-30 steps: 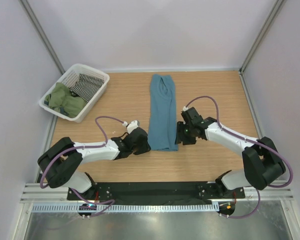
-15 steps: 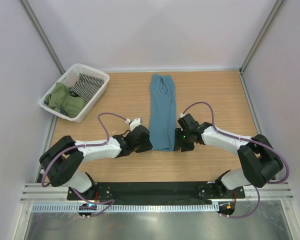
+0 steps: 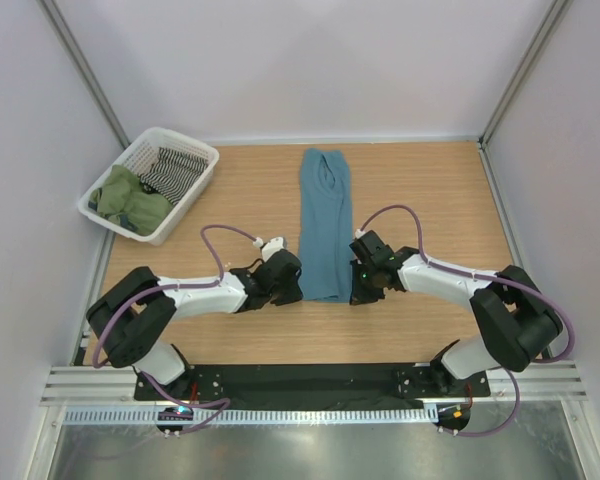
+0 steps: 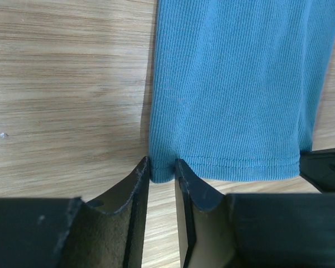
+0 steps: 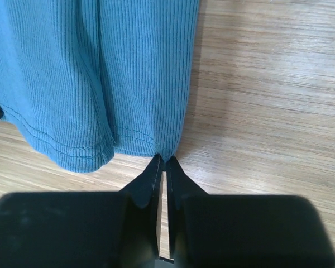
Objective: Fold and stack the tank tops
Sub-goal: Fold the tank top
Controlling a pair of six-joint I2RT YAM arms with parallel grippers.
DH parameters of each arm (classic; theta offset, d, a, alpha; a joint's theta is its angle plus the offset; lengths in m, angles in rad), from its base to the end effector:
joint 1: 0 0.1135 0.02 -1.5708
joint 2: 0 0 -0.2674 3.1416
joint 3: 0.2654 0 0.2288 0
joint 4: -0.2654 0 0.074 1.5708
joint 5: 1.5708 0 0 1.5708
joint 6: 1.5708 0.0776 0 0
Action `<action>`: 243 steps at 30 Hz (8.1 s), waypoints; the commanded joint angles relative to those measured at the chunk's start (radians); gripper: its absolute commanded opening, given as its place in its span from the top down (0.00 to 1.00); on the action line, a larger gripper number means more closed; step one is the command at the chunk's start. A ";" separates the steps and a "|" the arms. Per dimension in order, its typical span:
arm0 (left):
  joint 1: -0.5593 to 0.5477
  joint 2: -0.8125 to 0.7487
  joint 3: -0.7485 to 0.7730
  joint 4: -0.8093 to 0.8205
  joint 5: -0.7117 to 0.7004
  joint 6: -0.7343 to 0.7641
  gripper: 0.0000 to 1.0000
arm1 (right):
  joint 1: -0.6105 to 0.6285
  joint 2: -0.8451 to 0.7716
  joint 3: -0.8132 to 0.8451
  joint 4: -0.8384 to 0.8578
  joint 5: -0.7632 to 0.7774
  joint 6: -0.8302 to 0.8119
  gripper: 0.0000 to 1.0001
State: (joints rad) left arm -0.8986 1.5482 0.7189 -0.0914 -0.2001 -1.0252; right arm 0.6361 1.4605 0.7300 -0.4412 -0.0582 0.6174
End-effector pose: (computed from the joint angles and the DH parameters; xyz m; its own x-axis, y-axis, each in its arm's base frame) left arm 0.1977 -0.2237 0.1391 -0.8487 -0.2789 -0.4493 -0.0646 0.8980 -0.4353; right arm 0.2016 0.1545 0.1371 -0.9582 0.0108 -0.2858 -0.0693 0.9607 0.2687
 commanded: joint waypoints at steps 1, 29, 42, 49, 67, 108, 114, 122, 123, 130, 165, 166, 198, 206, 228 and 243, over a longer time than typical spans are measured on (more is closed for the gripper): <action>0.006 0.012 0.025 -0.011 0.019 0.017 0.74 | 0.005 -0.003 0.016 -0.002 0.023 0.002 0.93; 0.162 0.036 0.439 -0.252 0.037 0.192 1.00 | -0.021 0.058 0.499 -0.244 0.244 -0.153 0.99; 0.308 0.332 0.836 -0.286 0.028 0.347 1.00 | -0.237 0.395 0.879 -0.292 0.173 -0.235 0.99; 0.360 0.463 0.984 -0.277 0.097 0.366 1.00 | -0.271 0.560 1.091 -0.321 0.144 -0.245 0.99; 0.398 0.582 1.120 -0.196 0.235 0.425 1.00 | -0.302 0.736 1.364 -0.410 0.135 -0.248 0.98; 0.409 0.486 0.654 -0.013 0.432 0.333 0.51 | -0.354 0.511 0.625 0.099 -0.233 -0.242 0.56; 0.408 0.506 0.649 -0.010 0.439 0.332 0.64 | -0.346 0.485 0.551 0.140 -0.238 -0.237 0.55; 0.400 0.507 0.628 -0.011 0.447 0.324 0.82 | -0.340 0.446 0.481 0.160 -0.255 -0.223 0.80; 0.399 0.507 0.625 -0.013 0.450 0.323 0.88 | -0.339 0.440 0.473 0.160 -0.253 -0.222 0.89; 0.382 0.374 0.478 0.011 0.429 0.286 1.00 | -0.322 0.318 0.373 0.124 -0.232 -0.222 0.99; 0.049 -0.229 0.168 -0.280 0.163 0.105 0.99 | -0.105 -0.223 0.256 -0.340 0.037 -0.119 0.96; 0.050 -0.223 0.178 -0.290 0.168 0.106 1.00 | -0.104 -0.220 0.275 -0.344 0.038 -0.122 0.96; 0.136 -0.082 0.412 -0.343 0.333 0.128 1.00 | -0.148 -0.078 0.501 -0.396 0.090 -0.162 0.99; 0.079 -0.119 0.358 -0.320 0.308 0.090 1.00 | -0.148 -0.183 0.384 -0.390 0.083 -0.136 0.99; 0.174 0.013 0.543 -0.372 0.321 0.137 0.99 | -0.182 0.055 0.629 -0.409 0.173 -0.197 0.99; 0.441 0.437 0.948 -0.418 0.456 0.215 0.99 | -0.300 0.527 1.126 -0.409 0.109 -0.212 0.98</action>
State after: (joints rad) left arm -0.4988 1.9442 1.5848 -0.4808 0.2089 -0.8455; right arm 0.3538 1.9213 1.7222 -0.8539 0.0566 0.4164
